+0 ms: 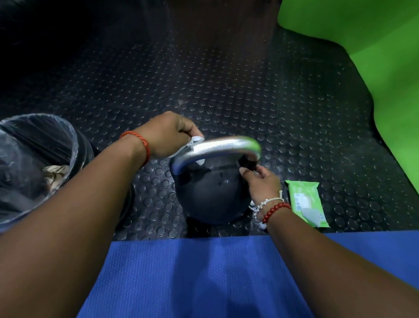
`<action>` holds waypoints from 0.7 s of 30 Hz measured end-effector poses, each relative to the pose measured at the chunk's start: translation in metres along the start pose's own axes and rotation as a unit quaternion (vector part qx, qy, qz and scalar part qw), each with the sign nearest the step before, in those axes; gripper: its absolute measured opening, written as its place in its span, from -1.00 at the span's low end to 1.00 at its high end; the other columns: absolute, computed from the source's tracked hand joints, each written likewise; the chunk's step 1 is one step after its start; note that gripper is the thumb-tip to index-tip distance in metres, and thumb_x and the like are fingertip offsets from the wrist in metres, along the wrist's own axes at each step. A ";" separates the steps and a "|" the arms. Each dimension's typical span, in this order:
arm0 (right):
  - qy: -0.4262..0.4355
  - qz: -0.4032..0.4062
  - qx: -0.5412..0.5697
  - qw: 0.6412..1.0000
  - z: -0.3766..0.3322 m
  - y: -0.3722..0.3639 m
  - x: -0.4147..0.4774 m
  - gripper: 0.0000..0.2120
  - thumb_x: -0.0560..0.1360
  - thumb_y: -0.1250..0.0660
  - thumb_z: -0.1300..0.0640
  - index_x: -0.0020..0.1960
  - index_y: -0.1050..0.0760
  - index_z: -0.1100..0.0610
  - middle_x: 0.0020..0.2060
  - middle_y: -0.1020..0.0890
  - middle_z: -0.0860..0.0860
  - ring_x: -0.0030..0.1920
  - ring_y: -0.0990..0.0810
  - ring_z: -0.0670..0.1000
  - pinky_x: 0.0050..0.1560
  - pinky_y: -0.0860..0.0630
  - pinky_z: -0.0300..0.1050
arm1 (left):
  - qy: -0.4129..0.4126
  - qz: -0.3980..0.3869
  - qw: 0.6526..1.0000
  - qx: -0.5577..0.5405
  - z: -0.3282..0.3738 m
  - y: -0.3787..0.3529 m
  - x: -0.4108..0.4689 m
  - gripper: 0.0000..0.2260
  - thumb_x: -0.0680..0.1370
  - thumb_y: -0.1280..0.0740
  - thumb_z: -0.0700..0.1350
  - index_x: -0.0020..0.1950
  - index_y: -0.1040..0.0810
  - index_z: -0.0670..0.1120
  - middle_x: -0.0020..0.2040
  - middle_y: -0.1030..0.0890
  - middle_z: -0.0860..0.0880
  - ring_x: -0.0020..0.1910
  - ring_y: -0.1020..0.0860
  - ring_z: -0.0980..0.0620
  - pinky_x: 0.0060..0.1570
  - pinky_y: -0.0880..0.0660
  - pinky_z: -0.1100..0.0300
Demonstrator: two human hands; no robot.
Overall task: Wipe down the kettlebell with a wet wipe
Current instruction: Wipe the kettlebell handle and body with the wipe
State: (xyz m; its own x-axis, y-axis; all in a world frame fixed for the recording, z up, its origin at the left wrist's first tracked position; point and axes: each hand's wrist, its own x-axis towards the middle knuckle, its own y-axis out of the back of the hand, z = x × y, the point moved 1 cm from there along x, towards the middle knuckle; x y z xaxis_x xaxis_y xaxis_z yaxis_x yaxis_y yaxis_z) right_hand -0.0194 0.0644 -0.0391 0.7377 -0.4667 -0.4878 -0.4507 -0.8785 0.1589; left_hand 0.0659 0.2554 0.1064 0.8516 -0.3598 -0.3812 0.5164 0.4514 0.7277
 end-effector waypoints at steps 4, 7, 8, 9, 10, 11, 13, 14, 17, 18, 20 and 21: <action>0.003 0.006 0.000 1.000 0.001 -0.001 0.001 -0.66 0.42 -0.46 0.07 0.17 -0.57 0.13 -0.07 -0.66 0.02 -0.11 -0.59 -0.05 -0.08 -0.46 -0.21 | 0.029 -0.042 0.999 0.004 0.004 -0.001 0.004 -0.70 0.51 -0.20 -0.30 -0.15 -0.67 0.00 -0.27 -0.65 0.14 -0.30 -0.50 0.22 -0.20 -0.39 0.24; 0.002 0.005 -0.001 1.000 0.002 0.000 0.002 -0.67 0.42 -0.45 0.07 0.15 -0.57 0.11 -0.08 -0.66 0.02 -0.11 -0.60 -0.04 -0.10 -0.45 -0.22 | 0.024 -0.047 0.999 0.003 0.009 0.002 0.006 -0.74 0.52 -0.24 -0.27 -0.12 -0.68 0.01 -0.25 -0.66 0.17 -0.21 -0.54 0.22 -0.12 -0.42 0.25; 0.002 0.005 0.002 1.000 0.002 -0.001 0.002 -0.67 0.42 -0.45 0.07 0.15 -0.57 0.11 -0.07 -0.66 0.02 -0.10 -0.60 -0.03 -0.10 -0.46 -0.21 | 0.023 -0.045 0.999 -0.003 0.009 0.002 0.006 -0.73 0.52 -0.23 -0.27 -0.11 -0.68 0.02 -0.22 -0.67 0.15 -0.18 -0.55 0.20 -0.09 -0.44 0.23; 0.002 0.005 0.005 1.000 0.003 -0.001 0.002 -0.68 0.41 -0.45 0.07 0.14 -0.57 0.10 -0.06 -0.66 0.03 -0.09 -0.60 -0.03 -0.09 -0.46 -0.21 | 0.024 -0.046 0.999 -0.009 0.009 0.000 0.005 -0.72 0.53 -0.23 -0.27 -0.10 -0.68 0.02 -0.20 -0.68 0.11 -0.16 -0.57 0.17 -0.05 -0.47 0.21; 0.003 0.004 0.007 1.000 0.002 -0.001 0.002 -0.69 0.41 -0.45 0.07 0.14 -0.57 0.10 -0.05 -0.66 0.03 -0.09 -0.60 -0.03 -0.08 -0.47 -0.20 | 0.026 -0.046 0.999 -0.012 0.009 -0.001 0.004 -0.72 0.53 -0.23 -0.27 -0.10 -0.69 0.02 -0.18 -0.69 0.10 -0.14 -0.58 0.15 -0.02 -0.49 0.20; 0.004 0.003 0.008 1.000 0.002 -0.001 0.002 -0.69 0.42 -0.45 0.08 0.14 -0.57 0.10 -0.05 -0.66 0.02 -0.10 -0.60 -0.04 -0.06 -0.47 -0.20 | 0.027 -0.044 0.999 -0.011 0.011 0.000 0.003 -0.72 0.52 -0.23 -0.27 -0.11 -0.69 0.02 -0.18 -0.69 0.10 -0.14 -0.57 0.15 -0.03 -0.49 0.20; 0.006 0.001 0.008 1.000 0.002 0.000 0.001 -0.70 0.42 -0.45 0.08 0.13 -0.56 0.09 -0.06 -0.66 0.01 -0.13 -0.59 -0.07 -0.06 -0.46 -0.21 | 0.024 -0.024 0.999 0.000 0.016 0.001 0.001 -0.73 0.51 -0.25 -0.27 -0.13 -0.68 0.02 -0.21 -0.67 0.14 -0.17 -0.56 0.19 -0.12 -0.47 0.24; 0.004 0.000 0.013 1.000 0.001 0.000 0.001 -0.71 0.42 -0.45 0.08 0.13 -0.56 0.08 -0.07 -0.66 0.01 -0.15 -0.58 -0.09 -0.07 -0.46 -0.21 | 0.018 -0.004 1.000 0.009 0.019 0.001 -0.001 -0.72 0.51 -0.24 -0.28 -0.13 -0.68 0.03 -0.21 -0.66 0.14 -0.18 -0.55 0.20 -0.17 -0.47 0.25; -0.004 -0.001 0.022 1.000 0.002 -0.001 0.001 -0.72 0.42 -0.45 0.09 0.12 -0.56 0.07 -0.09 -0.65 0.00 -0.17 -0.58 -0.11 -0.13 -0.44 -0.25 | 0.004 0.081 0.996 0.040 0.021 -0.009 -0.014 -0.69 0.52 -0.24 -0.30 -0.10 -0.68 0.06 -0.14 -0.65 0.11 -0.17 -0.59 0.13 -0.26 -0.47 0.29; -0.002 -0.001 0.020 1.000 0.001 0.000 0.001 -0.71 0.42 -0.45 0.08 0.13 -0.56 0.08 -0.09 -0.66 0.01 -0.15 -0.59 -0.09 -0.13 -0.44 -0.25 | 0.000 0.110 0.993 0.046 0.019 -0.012 -0.019 -0.70 0.52 -0.26 -0.30 -0.08 -0.68 0.07 -0.12 -0.64 0.09 -0.18 -0.60 0.09 -0.26 -0.46 0.30; 0.007 -0.001 0.011 1.000 0.001 0.001 0.001 -0.70 0.42 -0.45 0.07 0.14 -0.56 0.09 -0.06 -0.66 0.02 -0.11 -0.60 -0.05 -0.10 -0.43 -0.24 | -0.004 0.162 0.985 0.056 0.014 -0.017 -0.026 -0.74 0.52 -0.29 -0.29 -0.03 -0.68 0.03 -0.08 -0.65 0.04 -0.14 -0.59 0.04 -0.16 -0.46 0.29; 0.009 -0.002 0.007 1.000 0.001 0.001 0.002 -0.69 0.42 -0.44 0.06 0.14 -0.56 0.09 -0.06 -0.66 0.02 -0.09 -0.60 -0.03 -0.09 -0.43 -0.23 | -0.010 0.183 0.981 0.060 0.012 -0.018 -0.028 -0.75 0.52 -0.29 -0.30 -0.01 -0.68 -0.01 -0.05 -0.65 0.01 -0.09 -0.57 0.03 -0.09 -0.45 0.28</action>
State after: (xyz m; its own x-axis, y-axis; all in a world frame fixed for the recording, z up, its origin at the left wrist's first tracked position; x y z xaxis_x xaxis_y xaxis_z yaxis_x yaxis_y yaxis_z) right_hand -0.0192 0.0632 -0.0408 0.7482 -0.4657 -0.4725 -0.4552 -0.8785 0.1452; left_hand 0.0315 0.2480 0.1107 0.9755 -0.2079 -0.0724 0.1618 0.4540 0.8762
